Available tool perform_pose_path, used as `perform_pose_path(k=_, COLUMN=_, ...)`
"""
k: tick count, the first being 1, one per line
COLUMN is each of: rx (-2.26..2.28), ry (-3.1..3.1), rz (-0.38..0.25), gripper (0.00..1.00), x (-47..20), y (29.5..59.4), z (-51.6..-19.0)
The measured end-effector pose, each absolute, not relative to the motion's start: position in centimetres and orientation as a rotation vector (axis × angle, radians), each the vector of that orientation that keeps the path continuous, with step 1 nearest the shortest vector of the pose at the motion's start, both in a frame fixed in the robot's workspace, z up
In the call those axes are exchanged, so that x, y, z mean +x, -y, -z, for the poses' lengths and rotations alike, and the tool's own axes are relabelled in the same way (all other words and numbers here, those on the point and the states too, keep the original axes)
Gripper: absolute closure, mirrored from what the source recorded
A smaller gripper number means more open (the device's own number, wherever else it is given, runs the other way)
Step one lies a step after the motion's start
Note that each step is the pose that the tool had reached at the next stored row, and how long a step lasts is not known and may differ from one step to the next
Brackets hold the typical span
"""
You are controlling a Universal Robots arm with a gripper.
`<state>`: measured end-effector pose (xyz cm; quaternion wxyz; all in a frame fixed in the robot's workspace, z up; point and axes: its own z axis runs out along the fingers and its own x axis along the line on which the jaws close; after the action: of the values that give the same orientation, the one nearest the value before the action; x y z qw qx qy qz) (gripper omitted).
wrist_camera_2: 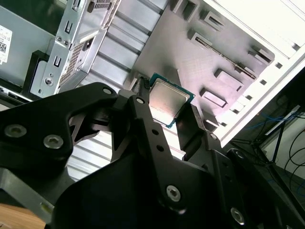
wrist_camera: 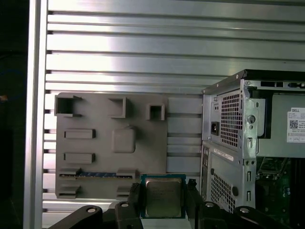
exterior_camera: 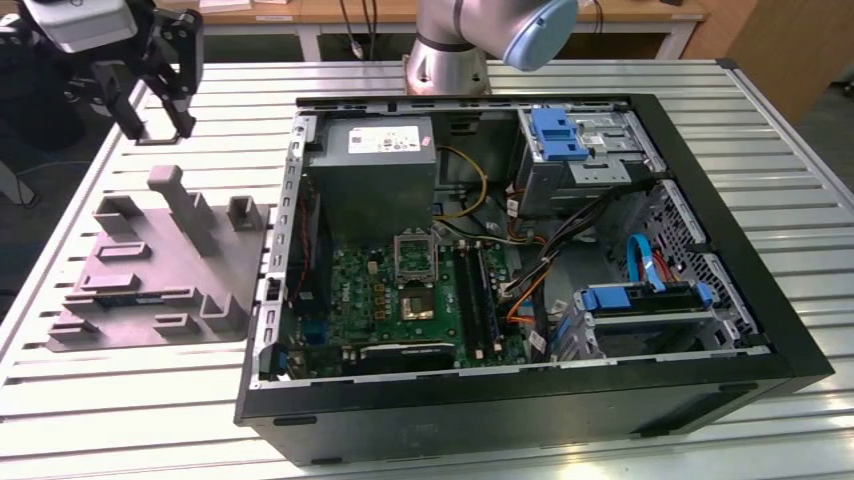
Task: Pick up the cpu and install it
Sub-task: 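Pick up the cpu and move it towards the insertion slot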
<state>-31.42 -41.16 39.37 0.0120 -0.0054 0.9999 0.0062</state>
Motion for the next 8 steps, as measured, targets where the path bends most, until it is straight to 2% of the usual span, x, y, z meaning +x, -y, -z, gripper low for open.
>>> perform_pose_path(k=8, rx=-0.017, ry=-3.118, rz=-0.019, gripper=0.53, x=-31.05, y=41.16, z=-39.37)
